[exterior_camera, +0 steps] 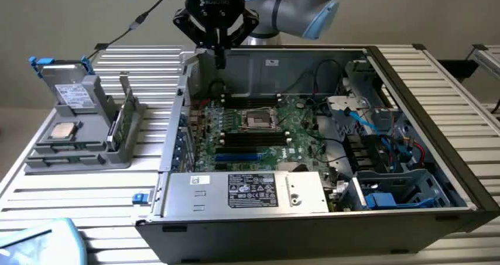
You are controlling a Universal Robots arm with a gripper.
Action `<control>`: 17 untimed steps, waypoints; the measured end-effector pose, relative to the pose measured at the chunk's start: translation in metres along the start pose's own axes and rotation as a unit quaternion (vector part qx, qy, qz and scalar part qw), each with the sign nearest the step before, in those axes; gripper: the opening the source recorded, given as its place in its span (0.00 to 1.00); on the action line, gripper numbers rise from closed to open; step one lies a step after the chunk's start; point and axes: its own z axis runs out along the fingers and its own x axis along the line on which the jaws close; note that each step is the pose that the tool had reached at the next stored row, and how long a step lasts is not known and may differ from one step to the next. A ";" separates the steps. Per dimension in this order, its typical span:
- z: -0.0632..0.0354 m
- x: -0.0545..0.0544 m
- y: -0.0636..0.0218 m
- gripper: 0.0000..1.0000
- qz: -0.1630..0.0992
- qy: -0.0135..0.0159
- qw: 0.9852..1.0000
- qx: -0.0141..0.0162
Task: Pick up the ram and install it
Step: 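Reach for the ram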
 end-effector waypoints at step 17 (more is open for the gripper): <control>-0.0003 0.018 -0.0011 0.10 0.000 0.000 1.000 0.000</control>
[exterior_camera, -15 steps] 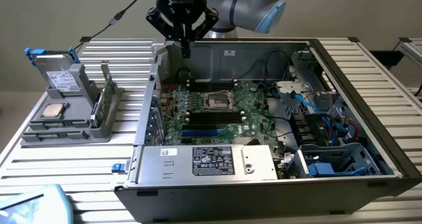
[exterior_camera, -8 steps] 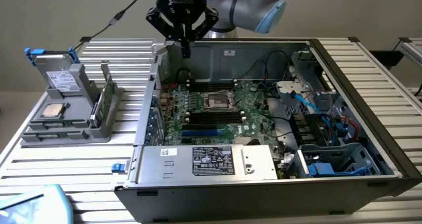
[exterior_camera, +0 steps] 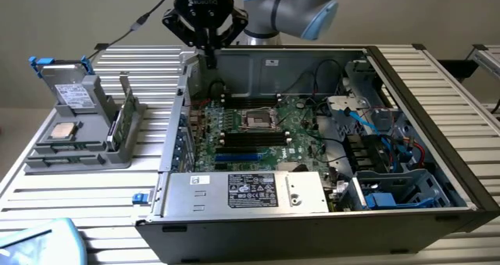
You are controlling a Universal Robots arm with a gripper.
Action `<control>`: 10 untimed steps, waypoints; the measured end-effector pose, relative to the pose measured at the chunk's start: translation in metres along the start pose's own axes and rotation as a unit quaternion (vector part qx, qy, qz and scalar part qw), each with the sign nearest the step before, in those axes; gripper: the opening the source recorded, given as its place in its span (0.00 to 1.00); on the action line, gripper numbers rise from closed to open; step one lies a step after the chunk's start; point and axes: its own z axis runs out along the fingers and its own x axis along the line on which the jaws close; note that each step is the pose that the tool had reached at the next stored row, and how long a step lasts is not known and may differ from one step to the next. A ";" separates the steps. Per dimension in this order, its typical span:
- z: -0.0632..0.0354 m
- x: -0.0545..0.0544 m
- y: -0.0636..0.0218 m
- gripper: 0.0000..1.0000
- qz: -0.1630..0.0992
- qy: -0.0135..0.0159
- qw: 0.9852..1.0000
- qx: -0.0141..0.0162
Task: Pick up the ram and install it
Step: 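Reach for the ram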
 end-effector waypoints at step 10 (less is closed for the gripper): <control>0.0003 0.045 -0.0032 0.10 0.000 -0.005 1.000 0.000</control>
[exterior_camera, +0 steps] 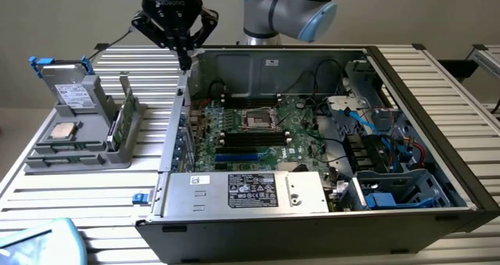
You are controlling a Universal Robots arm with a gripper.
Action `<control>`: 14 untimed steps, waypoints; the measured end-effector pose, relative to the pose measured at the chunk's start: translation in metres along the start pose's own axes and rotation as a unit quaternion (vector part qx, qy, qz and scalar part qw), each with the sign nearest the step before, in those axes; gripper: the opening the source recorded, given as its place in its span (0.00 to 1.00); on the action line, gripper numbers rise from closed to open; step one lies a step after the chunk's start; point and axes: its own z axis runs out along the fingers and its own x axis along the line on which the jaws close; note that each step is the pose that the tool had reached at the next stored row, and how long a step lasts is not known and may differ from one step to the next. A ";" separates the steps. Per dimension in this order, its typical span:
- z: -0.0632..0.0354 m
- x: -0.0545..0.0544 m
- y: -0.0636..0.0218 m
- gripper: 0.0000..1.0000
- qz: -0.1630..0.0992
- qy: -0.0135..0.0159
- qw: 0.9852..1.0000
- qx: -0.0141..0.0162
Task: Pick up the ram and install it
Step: 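Reach for the ram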
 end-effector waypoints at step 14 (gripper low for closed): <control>-0.0012 0.064 -0.0045 0.10 0.000 -0.003 1.000 -0.003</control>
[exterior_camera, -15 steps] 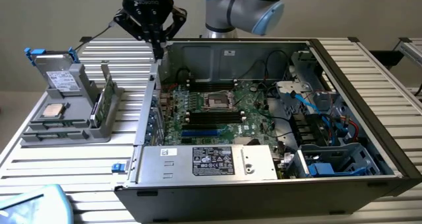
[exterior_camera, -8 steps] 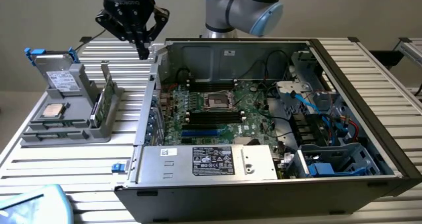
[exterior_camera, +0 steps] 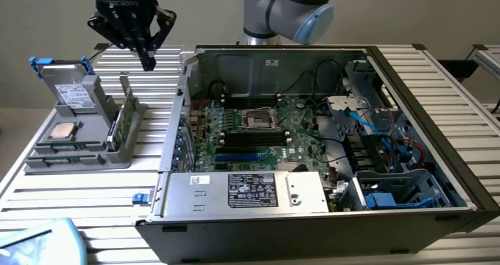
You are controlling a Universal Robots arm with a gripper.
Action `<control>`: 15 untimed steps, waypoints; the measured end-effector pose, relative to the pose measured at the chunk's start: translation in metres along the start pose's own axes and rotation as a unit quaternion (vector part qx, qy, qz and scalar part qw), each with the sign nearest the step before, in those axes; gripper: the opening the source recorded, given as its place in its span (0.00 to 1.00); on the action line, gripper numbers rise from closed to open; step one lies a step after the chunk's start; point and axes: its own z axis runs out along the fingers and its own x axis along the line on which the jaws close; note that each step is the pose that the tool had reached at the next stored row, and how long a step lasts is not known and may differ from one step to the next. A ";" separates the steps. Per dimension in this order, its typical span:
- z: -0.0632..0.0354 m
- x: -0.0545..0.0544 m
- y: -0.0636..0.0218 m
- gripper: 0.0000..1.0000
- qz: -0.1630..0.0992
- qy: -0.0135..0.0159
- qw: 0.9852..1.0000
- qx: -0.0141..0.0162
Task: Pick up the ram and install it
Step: 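Reach for the ram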
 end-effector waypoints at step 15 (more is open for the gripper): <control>-0.0018 0.068 -0.0048 0.10 0.002 0.033 0.999 0.002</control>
